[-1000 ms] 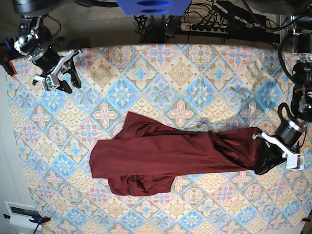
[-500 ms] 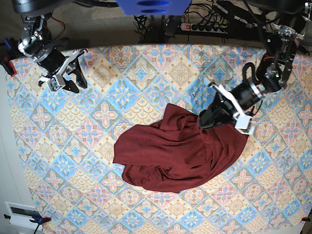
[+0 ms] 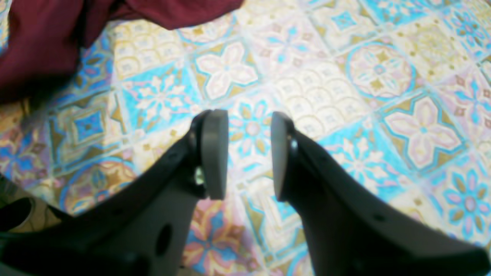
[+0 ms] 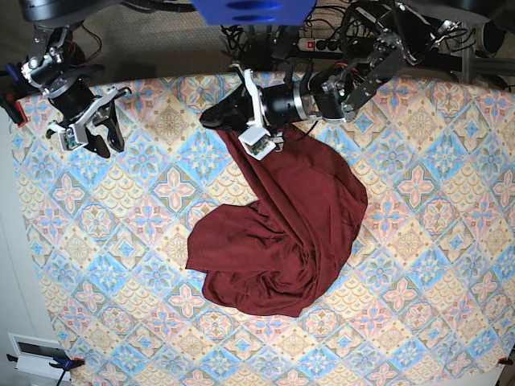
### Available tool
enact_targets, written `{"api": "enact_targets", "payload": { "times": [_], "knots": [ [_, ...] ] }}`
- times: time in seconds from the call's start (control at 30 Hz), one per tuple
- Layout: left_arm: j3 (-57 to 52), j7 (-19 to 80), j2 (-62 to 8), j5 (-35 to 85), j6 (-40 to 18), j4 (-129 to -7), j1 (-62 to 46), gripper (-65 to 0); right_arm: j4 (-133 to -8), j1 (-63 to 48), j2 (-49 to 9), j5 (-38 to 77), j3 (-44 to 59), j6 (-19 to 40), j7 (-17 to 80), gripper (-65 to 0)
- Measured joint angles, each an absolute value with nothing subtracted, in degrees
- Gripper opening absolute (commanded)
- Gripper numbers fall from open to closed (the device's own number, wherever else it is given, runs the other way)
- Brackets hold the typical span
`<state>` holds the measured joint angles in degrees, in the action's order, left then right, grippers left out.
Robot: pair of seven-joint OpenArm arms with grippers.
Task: Layout the t-shirt on the table in an organized manner, then fold the t-shirt properly
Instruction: 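Grasp shirt edges with both grippers and spread the shirt apart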
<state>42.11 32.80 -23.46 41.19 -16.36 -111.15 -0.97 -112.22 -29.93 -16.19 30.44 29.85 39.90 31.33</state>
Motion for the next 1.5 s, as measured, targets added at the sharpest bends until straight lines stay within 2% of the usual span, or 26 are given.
{"api": "enact_targets", "payload": {
  "times": [0.07,0.17,0.37,0.4,0.47,0.67,0.77,0.93,1.03,1.17,1.27,1.4,1.43,1.5],
  "knots": [
    [41.4,33.0,-23.7,38.1,-16.4,-111.2,-0.8,-63.5,-112.2,-30.0,-16.2,30.4,29.8,39.9,31.4,-47.5],
    [37.0,34.9,-24.5,37.5,-15.7,-111.5,0.1,-54.2,-112.2,-30.0,-16.2,30.4,29.7,39.9,31.4,-47.5],
    [31.1,36.0,-25.7,37.5,-15.9,-112.1,-0.1,-24.3,-112.2,-29.8,-16.1,30.6,29.5,39.9,34.2,-47.5],
    [29.9,35.9,-26.2,37.5,-16.2,-112.2,-0.1,-21.6,-112.2,-29.8,-16.1,30.5,29.4,39.9,35.4,-47.5],
    [27.1,35.8,-26.8,37.5,-16.1,-112.1,0.0,-20.5,-112.2,-29.8,-16.3,30.3,28.3,39.7,36.6,-47.4],
    [15.5,35.7,-26.3,37.3,-16.0,-105.2,-0.1,-23.2,-112.2,-29.6,-16.2,30.5,16.8,40.1,37.1,-47.2],
    [10.8,35.4,-26.5,37.3,-15.9,-102.0,0.2,-24.8,-112.1,-26.1,-16.3,30.1,13.4,39.9,38.9,-47.2],
    [9.2,35.7,-26.2,37.1,-16.2,-96.5,0.4,-26.4,-112.0,-14.3,-16.3,30.6,8.3,39.7,41.9,-47.2],
    [9.3,35.7,-25.0,36.3,-16.1,-91.7,1.7,-26.4,-108.8,-11.1,-16.2,31.0,6.4,40.0,42.7,-47.2],
    [9.6,36.1,-24.4,28.6,-16.3,-87.3,1.6,-27.4,-102.0,-8.3,-16.4,30.2,4.1,39.7,43.4,-47.2],
    [15.1,35.9,-25.9,20.3,-16.1,-87.2,1.5,-36.9,-99.3,-7.4,-16.3,30.4,2.8,39.7,42.8,-47.2],
    [22.2,33.8,-27.8,14.2,-16.2,-87.6,1.6,-61.6,-96.7,-6.0,-16.4,30.3,0.9,39.9,43.1,-47.2],
    [22.2,33.8,-27.8,14.2,-16.2,-87.7,1.6,-65.0,-96.2,-5.6,-16.5,30.3,0.7,39.9,43.1,-47.2],
    [20.1,33.9,-27.7,14.0,-16.6,-88.1,0.4,-65.0,-95.3,-4.8,-16.4,30.4,0.4,39.9,43.1,-47.2]
  ]
}}
